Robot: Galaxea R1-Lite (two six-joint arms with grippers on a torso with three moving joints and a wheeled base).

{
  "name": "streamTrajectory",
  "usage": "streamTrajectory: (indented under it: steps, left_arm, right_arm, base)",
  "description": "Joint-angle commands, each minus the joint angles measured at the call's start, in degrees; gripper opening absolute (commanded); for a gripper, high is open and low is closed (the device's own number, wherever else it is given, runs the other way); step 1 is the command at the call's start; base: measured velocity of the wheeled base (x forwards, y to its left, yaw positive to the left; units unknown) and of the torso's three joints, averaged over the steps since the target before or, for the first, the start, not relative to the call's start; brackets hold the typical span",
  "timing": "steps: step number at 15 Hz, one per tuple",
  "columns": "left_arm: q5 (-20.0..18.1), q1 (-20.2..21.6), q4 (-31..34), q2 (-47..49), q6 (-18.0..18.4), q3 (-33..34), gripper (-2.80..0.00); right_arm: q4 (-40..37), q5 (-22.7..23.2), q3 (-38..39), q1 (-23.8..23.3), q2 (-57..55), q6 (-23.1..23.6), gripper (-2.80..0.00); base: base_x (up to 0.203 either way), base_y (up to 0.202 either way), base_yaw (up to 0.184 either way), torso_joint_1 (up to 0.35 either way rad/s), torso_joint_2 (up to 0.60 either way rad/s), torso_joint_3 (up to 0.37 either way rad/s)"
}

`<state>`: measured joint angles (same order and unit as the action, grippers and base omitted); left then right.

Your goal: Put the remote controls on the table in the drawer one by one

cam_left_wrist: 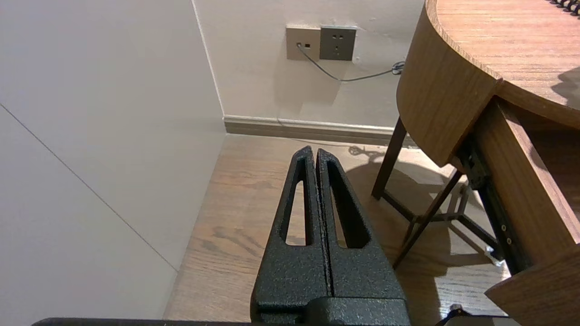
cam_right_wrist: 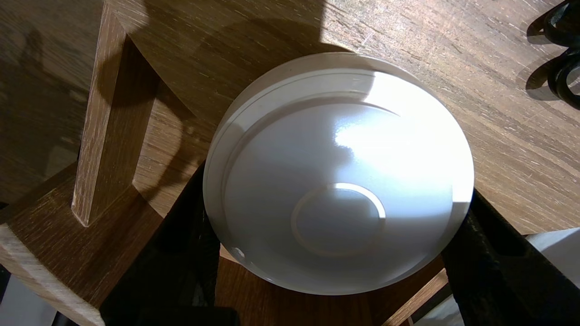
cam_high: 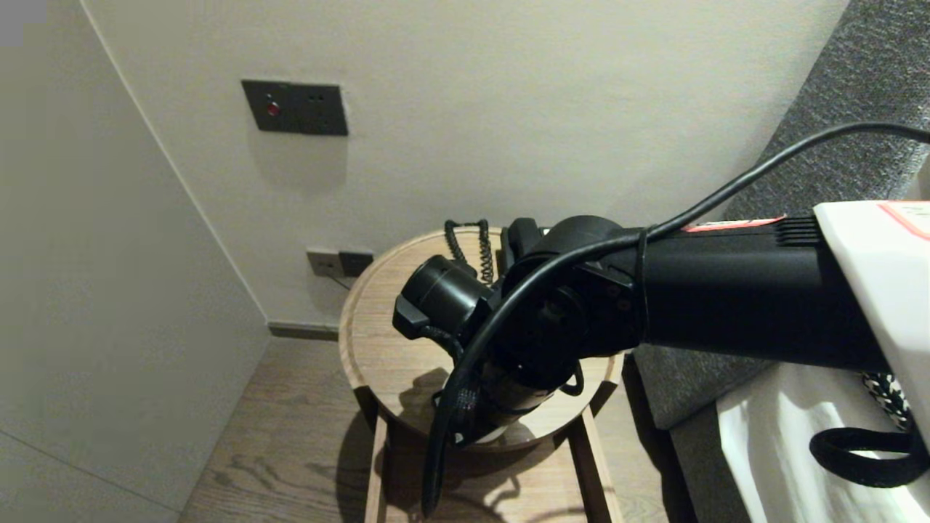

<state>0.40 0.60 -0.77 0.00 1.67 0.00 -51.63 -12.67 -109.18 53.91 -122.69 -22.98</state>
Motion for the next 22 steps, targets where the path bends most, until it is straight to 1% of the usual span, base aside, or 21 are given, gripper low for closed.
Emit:
streamTrajectory:
  steps: [1, 3, 8, 11, 14, 16, 18, 19, 22]
  left_arm:
    - [0.04, 0.02, -0.02, -0.17, 0.0, 0.06, -2.8]
    - [0.04, 0.02, -0.02, -0.09, 0.0, 0.0, -2.8]
    - [0.04, 0.02, -0.02, -0.09, 0.0, 0.04, -2.8]
    - [0.01, 0.02, -0.02, -0.09, 0.0, 0.09, -2.8]
    - [0.04, 0.02, -0.02, -0.09, 0.0, 0.04, -2.8]
    - [0.04, 0.02, -0.02, -0.09, 0.0, 0.0, -2.8]
    - [0.04, 0.02, -0.02, -0.09, 0.0, 0.0, -2.8]
    - [0.04, 0.02, -0.02, -0.09, 0.0, 0.0, -2.8]
    - [0.04, 0.02, -0.02, -0.09, 0.0, 0.08, -2.8]
  right_arm:
    - [-0.32, -0.08, 0.02, -0.03, 0.57, -0.35, -2.8]
    - [-0.32, -0.16, -0.24, 0.06, 1.28, -0.57, -2.8]
    - [-0.85, -0.08, 1.37, 0.54, 7.84, -1.28, -2.8]
    - [-3.94, 0.27, 3.77, 0.57, 11.71, -3.1, -2.8]
    - [-4.35, 1.07, 10.37, 0.6, 16.02, -4.5, -2.8]
    - [-4.25, 1.93, 16.75, 1.12, 19.32, -5.46, -2.8]
    - [-3.94, 2.47, 23.31, 2.07, 22.32, -7.71, -2.8]
    - [-3.26, 2.8, 26.67, 2.61, 23.55, -8.57, -2.8]
    - [2.38, 3.37, 35.27, 4.11, 26.25, -9.54, -2.8]
  base:
    - [0.0, 0.0, 0.0, 0.0, 0.0, 0.0]
    - [0.0, 0.0, 0.0, 0.0, 0.0, 0.0]
    - [0.0, 0.0, 0.0, 0.0, 0.0, 0.0]
    - [0.0, 0.0, 0.0, 0.0, 0.0, 0.0]
    - [0.0, 0.0, 0.0, 0.0, 0.0, 0.0]
    - [0.0, 0.0, 0.0, 0.0, 0.0, 0.0]
    - [0.0, 0.0, 0.0, 0.0, 0.0, 0.0]
    - [0.0, 0.0, 0.0, 0.0, 0.0, 0.0]
    - [0.0, 0.0, 0.0, 0.0, 0.0, 0.0]
